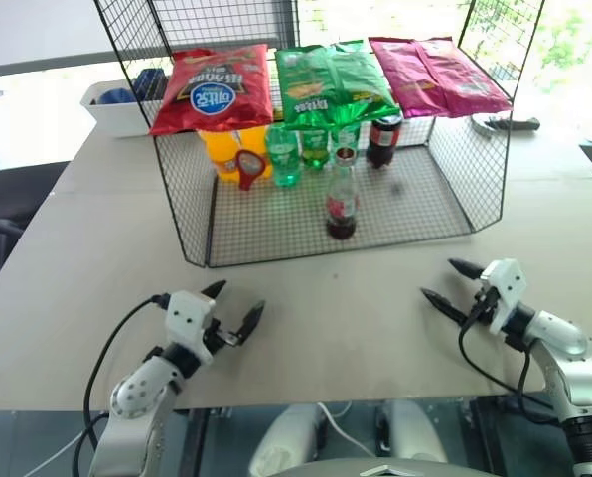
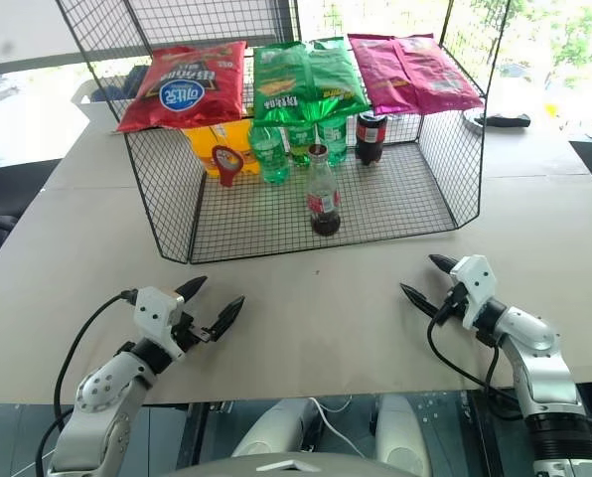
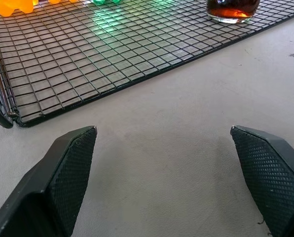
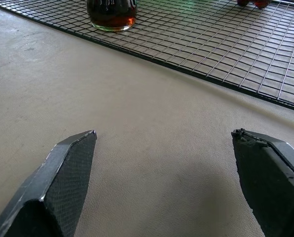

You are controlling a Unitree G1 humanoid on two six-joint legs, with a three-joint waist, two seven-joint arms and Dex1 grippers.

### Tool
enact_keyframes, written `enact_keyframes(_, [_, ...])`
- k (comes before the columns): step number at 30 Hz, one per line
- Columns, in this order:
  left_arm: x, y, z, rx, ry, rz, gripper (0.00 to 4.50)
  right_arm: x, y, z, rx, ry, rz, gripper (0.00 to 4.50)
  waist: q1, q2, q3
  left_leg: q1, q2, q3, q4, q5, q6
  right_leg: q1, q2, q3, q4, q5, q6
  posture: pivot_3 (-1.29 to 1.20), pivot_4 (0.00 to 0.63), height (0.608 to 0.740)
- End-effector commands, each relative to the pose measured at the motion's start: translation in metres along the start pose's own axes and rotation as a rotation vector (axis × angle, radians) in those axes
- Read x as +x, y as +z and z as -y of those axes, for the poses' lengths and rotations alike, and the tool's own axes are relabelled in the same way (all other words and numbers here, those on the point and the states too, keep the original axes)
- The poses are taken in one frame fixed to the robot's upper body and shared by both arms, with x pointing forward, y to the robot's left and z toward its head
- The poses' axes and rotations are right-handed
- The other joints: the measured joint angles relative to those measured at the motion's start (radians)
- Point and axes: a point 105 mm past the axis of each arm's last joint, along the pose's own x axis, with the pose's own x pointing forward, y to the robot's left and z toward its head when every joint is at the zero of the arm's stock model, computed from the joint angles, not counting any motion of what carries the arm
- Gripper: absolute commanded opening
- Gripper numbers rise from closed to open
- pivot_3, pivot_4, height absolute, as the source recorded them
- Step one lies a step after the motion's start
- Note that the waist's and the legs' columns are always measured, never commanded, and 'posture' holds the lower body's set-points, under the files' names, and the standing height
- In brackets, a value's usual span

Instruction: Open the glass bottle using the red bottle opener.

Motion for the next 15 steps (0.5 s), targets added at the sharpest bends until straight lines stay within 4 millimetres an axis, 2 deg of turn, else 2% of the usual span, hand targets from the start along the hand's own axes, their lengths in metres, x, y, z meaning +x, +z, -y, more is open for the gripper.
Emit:
enact_keyframes(1, [-0.0011,0.0070,0.0006,0.018,0.000,0.027,4.50,-0.0023,0.0088,0.0007,-0.027,-0.001,0.033,4.43,0.000,0.000,0.000,0.000,0.000,0.000,0.000,0.000,0.000,0.000,0.000,0.000,0.000,0.000,0.000,0.00,0.150,0.734])
enact_keyframes(15, [0.0029,0.0159,0.0014,0.027,-0.006,0.064,4.50,-0.0026,0.0098,-0.0016,-0.028,0.002,0.042,4.43,0.000,0.000,0.000,0.000,0.000,0.000,0.000,0.000,0.000,0.000,0.000,0.000,0.000,0.000,0.000,0.00,0.150,0.734])
